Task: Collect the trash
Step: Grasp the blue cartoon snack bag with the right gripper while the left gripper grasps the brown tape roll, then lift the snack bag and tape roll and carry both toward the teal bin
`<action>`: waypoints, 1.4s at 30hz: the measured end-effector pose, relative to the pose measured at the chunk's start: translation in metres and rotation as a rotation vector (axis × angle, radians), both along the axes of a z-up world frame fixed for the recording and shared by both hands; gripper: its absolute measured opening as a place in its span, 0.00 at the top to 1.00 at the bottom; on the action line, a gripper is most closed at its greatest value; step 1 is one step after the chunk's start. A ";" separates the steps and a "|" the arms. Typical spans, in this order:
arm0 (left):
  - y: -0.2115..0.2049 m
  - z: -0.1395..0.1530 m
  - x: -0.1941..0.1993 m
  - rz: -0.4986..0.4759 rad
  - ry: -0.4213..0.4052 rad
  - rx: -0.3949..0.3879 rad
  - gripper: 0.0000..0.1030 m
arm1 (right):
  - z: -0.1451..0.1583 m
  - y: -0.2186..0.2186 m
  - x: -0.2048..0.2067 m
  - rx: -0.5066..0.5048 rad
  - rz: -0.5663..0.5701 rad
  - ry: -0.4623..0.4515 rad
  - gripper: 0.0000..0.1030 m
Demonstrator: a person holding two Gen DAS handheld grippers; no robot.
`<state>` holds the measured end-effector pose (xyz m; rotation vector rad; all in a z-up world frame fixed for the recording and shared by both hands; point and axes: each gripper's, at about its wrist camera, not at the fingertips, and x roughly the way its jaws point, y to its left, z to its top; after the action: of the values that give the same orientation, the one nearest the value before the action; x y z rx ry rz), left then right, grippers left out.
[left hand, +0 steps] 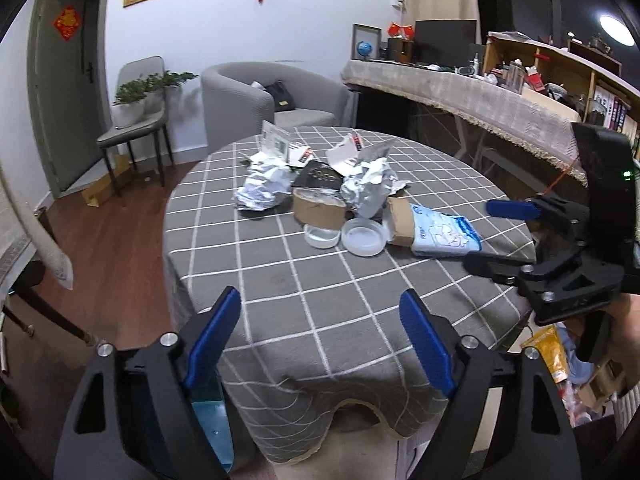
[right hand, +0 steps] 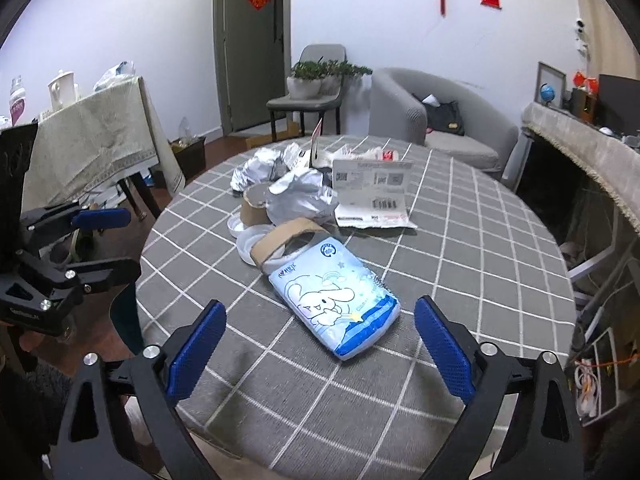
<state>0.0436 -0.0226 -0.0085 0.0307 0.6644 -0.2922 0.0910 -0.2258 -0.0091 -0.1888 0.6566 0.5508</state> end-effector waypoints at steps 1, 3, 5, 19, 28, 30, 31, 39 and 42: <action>-0.001 0.000 0.002 -0.010 0.006 -0.010 0.22 | -0.001 0.001 0.003 -0.004 0.005 0.006 0.10; -0.005 -0.001 0.008 -0.037 0.015 -0.027 0.24 | -0.003 0.003 0.010 -0.017 0.022 0.020 0.15; -0.008 -0.002 0.011 -0.061 0.023 -0.034 0.27 | -0.005 0.002 0.017 -0.030 0.032 0.028 0.18; -0.032 -0.007 0.034 -0.159 0.081 -0.093 0.46 | -0.016 0.003 0.041 -0.054 0.110 0.103 0.29; -0.053 -0.007 0.043 -0.176 0.083 -0.101 0.48 | -0.016 -0.003 0.046 -0.052 0.130 0.091 0.36; -0.055 -0.007 0.047 -0.170 0.084 -0.101 0.49 | -0.015 -0.006 0.047 -0.042 0.135 0.092 0.39; -0.056 -0.007 0.050 -0.162 0.084 -0.101 0.51 | -0.015 -0.009 0.048 -0.036 0.135 0.093 0.41; -0.066 -0.015 0.061 -0.137 0.096 -0.063 0.60 | 0.001 -0.038 0.054 0.051 0.043 0.050 0.48; -0.070 -0.017 0.064 -0.142 0.099 -0.062 0.68 | 0.008 -0.044 0.055 0.089 0.023 0.036 0.48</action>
<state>0.1075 -0.0925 -0.0255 0.0045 0.7528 -0.4535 0.1459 -0.2695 -0.0009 -0.1029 0.6642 0.6056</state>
